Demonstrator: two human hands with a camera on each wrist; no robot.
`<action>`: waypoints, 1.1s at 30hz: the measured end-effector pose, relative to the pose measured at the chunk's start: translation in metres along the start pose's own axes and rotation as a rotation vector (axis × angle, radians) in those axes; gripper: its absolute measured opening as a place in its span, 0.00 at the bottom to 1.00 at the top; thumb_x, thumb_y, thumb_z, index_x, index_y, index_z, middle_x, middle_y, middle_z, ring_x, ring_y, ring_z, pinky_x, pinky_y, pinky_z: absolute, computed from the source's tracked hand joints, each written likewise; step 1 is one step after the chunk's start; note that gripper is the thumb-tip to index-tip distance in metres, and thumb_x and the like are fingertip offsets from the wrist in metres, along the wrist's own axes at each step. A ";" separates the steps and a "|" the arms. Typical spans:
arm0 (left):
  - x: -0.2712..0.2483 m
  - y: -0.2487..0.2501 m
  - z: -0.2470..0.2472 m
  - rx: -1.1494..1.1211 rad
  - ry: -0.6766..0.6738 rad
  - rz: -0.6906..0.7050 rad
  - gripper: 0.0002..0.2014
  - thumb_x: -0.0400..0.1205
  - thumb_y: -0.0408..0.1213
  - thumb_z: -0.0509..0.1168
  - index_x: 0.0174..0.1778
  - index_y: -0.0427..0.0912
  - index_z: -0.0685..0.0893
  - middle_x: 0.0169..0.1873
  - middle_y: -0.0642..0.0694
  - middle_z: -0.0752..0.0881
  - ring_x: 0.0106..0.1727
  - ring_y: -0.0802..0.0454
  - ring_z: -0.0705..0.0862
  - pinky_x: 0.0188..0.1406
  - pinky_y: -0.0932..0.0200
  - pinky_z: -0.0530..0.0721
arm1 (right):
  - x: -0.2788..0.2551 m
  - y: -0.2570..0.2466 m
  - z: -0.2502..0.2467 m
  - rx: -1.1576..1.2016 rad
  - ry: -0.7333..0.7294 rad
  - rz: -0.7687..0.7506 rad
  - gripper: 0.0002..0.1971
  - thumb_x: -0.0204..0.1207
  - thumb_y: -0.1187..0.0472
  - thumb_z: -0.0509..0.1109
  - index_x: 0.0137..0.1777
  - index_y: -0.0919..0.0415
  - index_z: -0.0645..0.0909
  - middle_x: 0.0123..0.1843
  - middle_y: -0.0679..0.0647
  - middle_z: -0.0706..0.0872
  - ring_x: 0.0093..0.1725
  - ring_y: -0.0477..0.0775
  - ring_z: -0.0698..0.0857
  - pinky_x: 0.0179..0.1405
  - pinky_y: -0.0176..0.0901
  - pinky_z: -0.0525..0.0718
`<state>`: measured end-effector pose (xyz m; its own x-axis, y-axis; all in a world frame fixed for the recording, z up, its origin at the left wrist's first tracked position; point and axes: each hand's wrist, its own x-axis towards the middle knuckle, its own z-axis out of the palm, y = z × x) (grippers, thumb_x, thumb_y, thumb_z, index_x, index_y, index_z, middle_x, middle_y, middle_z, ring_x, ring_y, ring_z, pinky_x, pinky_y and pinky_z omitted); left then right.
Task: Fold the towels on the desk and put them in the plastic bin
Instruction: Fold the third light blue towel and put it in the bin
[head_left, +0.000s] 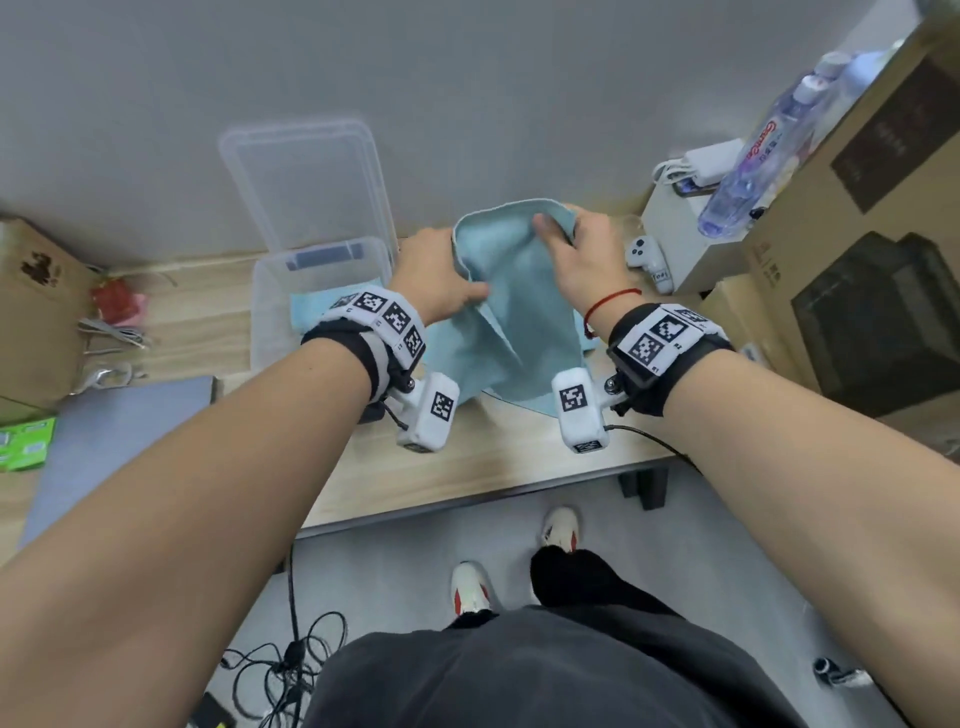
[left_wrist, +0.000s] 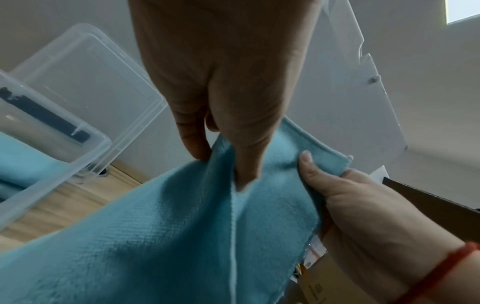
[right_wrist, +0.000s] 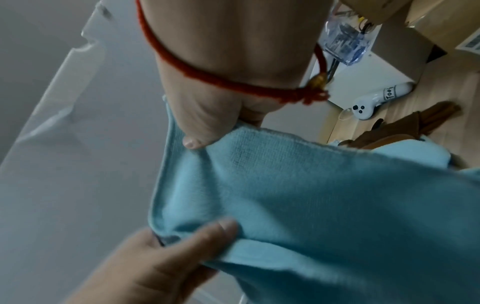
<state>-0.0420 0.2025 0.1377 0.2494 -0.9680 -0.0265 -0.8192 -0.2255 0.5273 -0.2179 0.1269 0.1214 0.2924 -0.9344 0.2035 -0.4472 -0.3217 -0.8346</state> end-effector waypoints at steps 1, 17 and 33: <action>-0.003 0.000 0.003 0.038 0.021 -0.021 0.17 0.66 0.41 0.75 0.47 0.40 0.82 0.43 0.44 0.86 0.45 0.45 0.83 0.42 0.57 0.76 | -0.002 -0.003 -0.002 0.018 0.006 0.004 0.20 0.82 0.53 0.67 0.28 0.47 0.68 0.27 0.39 0.69 0.31 0.44 0.69 0.35 0.41 0.68; -0.027 -0.017 -0.001 0.122 -0.012 -0.139 0.11 0.75 0.25 0.64 0.43 0.40 0.90 0.38 0.41 0.88 0.41 0.44 0.82 0.43 0.57 0.79 | 0.002 0.021 -0.067 -0.087 0.116 0.075 0.15 0.82 0.51 0.66 0.51 0.65 0.84 0.45 0.59 0.87 0.45 0.56 0.82 0.45 0.46 0.76; 0.003 -0.038 -0.043 -0.558 0.402 -0.233 0.31 0.70 0.70 0.68 0.23 0.43 0.73 0.25 0.46 0.69 0.30 0.51 0.66 0.31 0.53 0.67 | 0.045 0.035 -0.100 -0.113 0.191 0.121 0.13 0.82 0.54 0.65 0.52 0.64 0.84 0.42 0.54 0.82 0.44 0.52 0.79 0.46 0.43 0.76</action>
<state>0.0121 0.2124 0.1538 0.6437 -0.7623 0.0671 -0.3634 -0.2273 0.9035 -0.3048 0.0582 0.1529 0.0706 -0.9757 0.2075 -0.5637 -0.2106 -0.7987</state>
